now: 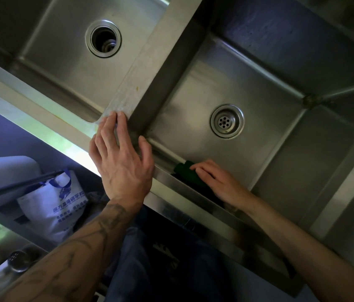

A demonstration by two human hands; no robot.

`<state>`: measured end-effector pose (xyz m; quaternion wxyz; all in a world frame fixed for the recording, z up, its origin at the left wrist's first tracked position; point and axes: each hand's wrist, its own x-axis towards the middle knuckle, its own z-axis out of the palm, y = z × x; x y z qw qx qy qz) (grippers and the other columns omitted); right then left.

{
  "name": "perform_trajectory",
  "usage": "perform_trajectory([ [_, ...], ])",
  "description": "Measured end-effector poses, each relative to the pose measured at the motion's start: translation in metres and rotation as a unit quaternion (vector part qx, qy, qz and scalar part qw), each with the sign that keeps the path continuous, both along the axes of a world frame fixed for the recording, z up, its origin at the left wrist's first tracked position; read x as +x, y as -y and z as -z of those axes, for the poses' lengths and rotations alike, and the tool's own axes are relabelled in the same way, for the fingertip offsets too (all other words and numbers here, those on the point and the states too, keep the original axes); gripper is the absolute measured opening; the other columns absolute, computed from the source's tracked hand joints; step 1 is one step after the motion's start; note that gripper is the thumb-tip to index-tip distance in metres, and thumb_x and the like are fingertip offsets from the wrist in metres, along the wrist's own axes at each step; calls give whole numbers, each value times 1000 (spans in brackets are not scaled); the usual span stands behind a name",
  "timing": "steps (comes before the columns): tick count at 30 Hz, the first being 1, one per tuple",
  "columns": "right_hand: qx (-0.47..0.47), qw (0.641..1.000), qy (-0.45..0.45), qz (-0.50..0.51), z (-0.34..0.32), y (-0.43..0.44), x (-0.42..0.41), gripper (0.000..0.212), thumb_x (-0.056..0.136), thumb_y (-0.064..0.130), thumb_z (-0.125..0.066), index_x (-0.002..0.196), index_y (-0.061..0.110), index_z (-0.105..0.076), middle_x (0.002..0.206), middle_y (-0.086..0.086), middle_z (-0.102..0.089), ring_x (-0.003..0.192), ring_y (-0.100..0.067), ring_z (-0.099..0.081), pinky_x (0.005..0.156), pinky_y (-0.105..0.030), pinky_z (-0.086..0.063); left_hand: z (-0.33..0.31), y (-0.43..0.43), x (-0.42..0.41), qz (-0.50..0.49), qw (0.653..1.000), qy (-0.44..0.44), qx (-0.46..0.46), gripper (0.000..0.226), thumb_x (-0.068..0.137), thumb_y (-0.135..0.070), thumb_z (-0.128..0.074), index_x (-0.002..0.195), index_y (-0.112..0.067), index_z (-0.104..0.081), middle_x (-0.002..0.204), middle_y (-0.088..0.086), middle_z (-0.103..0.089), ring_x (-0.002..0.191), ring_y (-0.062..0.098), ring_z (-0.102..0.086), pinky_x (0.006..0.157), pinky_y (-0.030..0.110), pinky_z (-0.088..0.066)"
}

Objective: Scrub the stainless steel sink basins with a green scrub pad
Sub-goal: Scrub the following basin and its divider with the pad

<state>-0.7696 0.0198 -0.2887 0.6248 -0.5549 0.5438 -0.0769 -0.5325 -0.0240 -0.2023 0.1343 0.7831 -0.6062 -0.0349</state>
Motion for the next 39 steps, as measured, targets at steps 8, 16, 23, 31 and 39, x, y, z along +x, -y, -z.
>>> perform_trajectory([
  [8, -1, 998, -38, -45, -11, -7, -17, 40, 107, 57, -32, 129, 39, -61, 122, 11, -55, 112, -3, -55, 100, -23, -47, -1, 1, 0, 2, 1000, 2, -3, 61, 103, -28, -59, 157, -4, -47, 158, 18, -49, 150, 34, -42, 124, 50, -31],
  [16, 66, 988, -105, -87, 14, 0, -20, 39, 113, 37, -33, 140, 24, -58, 135, -5, -54, 126, -19, -52, 114, -40, -40, 1, 0, 0, 0, 1000, 3, -9, 61, 102, -29, -57, 157, -6, -47, 158, 16, -48, 149, 32, -42, 123, 49, -30],
  [23, -13, 999, -16, 29, -19, -32, -43, 31, 105, 66, -34, 115, 57, -61, 112, 23, -59, 109, 0, -60, 92, -7, -38, 5, -1, 2, -7, 1000, 0, -2, 61, 103, -34, -54, 158, -11, -44, 159, 14, -45, 146, 33, -44, 123, 47, -28],
  [31, 42, 978, -175, -106, 16, -21, -41, 39, 112, 43, -31, 135, 28, -59, 130, -6, -59, 122, -24, -55, 107, -42, -42, 3, -1, 1, -2, 1000, -6, 5, 60, 103, -32, -56, 158, -10, -43, 159, 16, -44, 146, 35, -42, 124, 49, -28],
  [39, 40, 984, -148, -87, 22, -24, -44, 37, 112, 45, -32, 134, 31, -59, 128, -4, -60, 121, -20, -56, 106, -39, -43, 3, -1, 1, -4, 1000, -12, 1, 60, 102, -31, -57, 157, -11, -43, 158, 15, -45, 145, 35, -44, 123, 49, -28],
])
